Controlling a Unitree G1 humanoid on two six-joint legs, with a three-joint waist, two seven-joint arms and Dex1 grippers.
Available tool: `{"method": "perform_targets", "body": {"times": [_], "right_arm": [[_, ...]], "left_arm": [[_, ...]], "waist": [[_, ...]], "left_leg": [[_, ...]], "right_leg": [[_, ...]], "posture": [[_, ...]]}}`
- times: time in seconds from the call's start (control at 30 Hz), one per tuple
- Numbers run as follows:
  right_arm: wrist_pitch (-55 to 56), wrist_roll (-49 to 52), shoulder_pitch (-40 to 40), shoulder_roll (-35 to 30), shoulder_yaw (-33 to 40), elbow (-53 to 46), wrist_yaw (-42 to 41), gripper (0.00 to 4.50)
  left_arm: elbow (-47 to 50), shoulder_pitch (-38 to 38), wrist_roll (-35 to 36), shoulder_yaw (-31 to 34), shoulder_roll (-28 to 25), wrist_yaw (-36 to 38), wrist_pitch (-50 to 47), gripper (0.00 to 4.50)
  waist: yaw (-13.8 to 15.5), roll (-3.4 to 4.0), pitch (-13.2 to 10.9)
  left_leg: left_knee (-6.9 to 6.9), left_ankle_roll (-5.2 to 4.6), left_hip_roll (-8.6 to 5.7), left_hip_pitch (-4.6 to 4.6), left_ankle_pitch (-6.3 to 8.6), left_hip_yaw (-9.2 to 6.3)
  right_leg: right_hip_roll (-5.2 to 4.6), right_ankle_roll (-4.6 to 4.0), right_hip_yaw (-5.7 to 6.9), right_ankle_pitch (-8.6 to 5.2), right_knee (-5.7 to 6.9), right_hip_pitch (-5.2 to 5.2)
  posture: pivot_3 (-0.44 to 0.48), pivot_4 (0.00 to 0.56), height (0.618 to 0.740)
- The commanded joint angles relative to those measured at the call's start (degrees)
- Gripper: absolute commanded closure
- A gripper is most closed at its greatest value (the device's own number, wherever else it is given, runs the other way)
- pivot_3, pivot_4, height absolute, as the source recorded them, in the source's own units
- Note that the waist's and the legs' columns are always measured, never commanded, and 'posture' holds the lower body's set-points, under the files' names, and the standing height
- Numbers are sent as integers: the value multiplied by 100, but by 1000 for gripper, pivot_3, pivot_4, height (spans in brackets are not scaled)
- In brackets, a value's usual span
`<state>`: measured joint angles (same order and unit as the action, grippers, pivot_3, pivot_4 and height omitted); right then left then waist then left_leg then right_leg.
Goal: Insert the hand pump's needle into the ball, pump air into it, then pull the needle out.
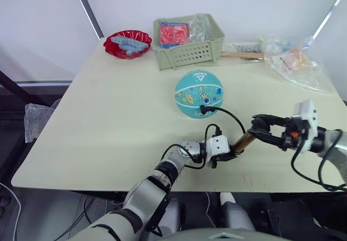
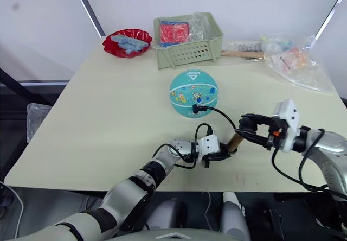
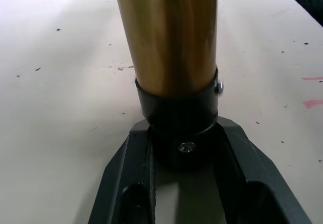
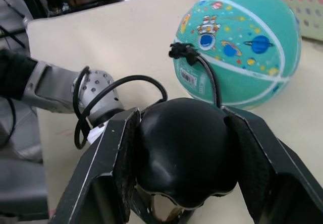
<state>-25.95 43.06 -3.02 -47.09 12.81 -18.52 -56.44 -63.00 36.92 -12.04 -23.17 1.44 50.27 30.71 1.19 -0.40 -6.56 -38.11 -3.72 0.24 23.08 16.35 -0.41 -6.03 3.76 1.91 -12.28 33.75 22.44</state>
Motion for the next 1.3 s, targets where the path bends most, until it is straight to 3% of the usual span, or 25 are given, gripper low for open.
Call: {"method": "perform_targets", "body": {"times": [0.03,0.4,0.93,1.3], "right_arm": [[-79,421,-347,-193,896,-256,179,2431],[-694,1073,-915,-562,1619,-364,496,2431],[-1130,1483,-1300,-913,2002,-416,745,2431],[-1192,597,-441,-750,915,-887,922,2431]], "left_arm": [[-562,-488,-669,-630,-198,451,-188,3377],[-580,-432,-665,-617,-150,477,-227,3377],[-592,-450,-696,-664,-41,478,-186,3377],[-617,-427,-718,-624,7,458,-208,3377]], "waist": [[13,3,-6],[30,17,-46],[55,24,-53],[96,7,-22]], "left_leg": [[0,0,-1,3,0,0],[-9,-1,-9,7,-1,2],[-20,0,-10,12,-2,2],[-20,-1,-6,-26,-1,0]], "right_leg": [[1,0,2,0,1,4],[33,2,29,0,8,5],[44,7,28,3,15,1],[56,3,29,-1,14,-35]], "posture": [[0,150,738],[0,150,738],[0,150,738],[0,150,738]]}}
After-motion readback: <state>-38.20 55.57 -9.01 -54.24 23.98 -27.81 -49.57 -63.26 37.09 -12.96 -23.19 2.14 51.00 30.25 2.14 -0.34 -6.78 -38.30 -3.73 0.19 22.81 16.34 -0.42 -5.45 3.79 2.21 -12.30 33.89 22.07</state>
